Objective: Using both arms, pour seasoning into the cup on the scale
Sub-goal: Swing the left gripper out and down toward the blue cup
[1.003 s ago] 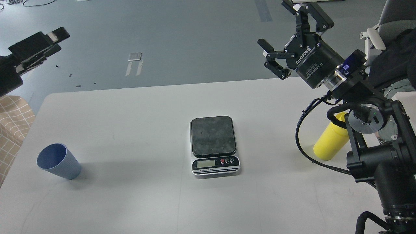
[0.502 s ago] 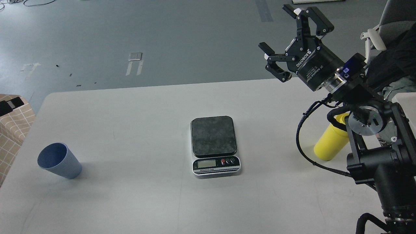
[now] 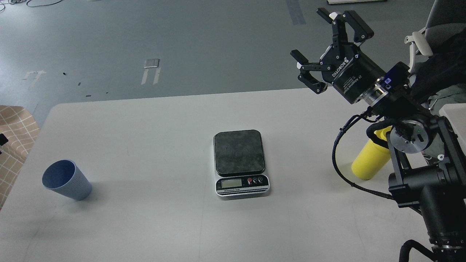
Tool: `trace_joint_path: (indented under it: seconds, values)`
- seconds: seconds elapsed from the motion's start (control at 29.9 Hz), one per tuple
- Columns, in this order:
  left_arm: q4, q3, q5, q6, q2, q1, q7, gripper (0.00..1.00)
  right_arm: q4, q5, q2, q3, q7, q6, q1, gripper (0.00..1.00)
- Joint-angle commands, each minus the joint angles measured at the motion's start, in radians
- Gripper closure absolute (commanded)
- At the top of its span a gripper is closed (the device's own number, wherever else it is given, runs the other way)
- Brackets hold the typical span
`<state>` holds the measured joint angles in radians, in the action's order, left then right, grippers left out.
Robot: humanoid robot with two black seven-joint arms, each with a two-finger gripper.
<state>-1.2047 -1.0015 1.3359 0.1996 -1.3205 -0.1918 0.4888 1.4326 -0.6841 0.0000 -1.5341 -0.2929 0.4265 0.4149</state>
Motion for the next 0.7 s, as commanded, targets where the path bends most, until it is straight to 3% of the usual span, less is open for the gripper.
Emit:
trace_joint_path:
  seconds: [0.0,0.23,0.5,0.67]
  values:
    - [-0.013,0.050,0.000,0.014,-0.009,-0.002,0.000,0.01,0.000,0.000,0.000,0.003,0.000,0.000,-0.005,0.00]
    - [-0.058,0.096,0.052,-0.012,-0.046,0.003,0.000,0.02,0.002,0.000,0.000,0.005,0.000,0.000,-0.005,0.00]
    - [-0.088,0.093,0.094,-0.183,-0.078,0.121,0.000,0.02,0.009,0.001,0.000,0.003,0.000,0.000,-0.022,0.00]
    - [-0.088,0.081,0.103,-0.171,-0.071,0.159,0.000,0.02,0.009,0.001,0.000,0.002,0.000,0.000,-0.024,0.00]
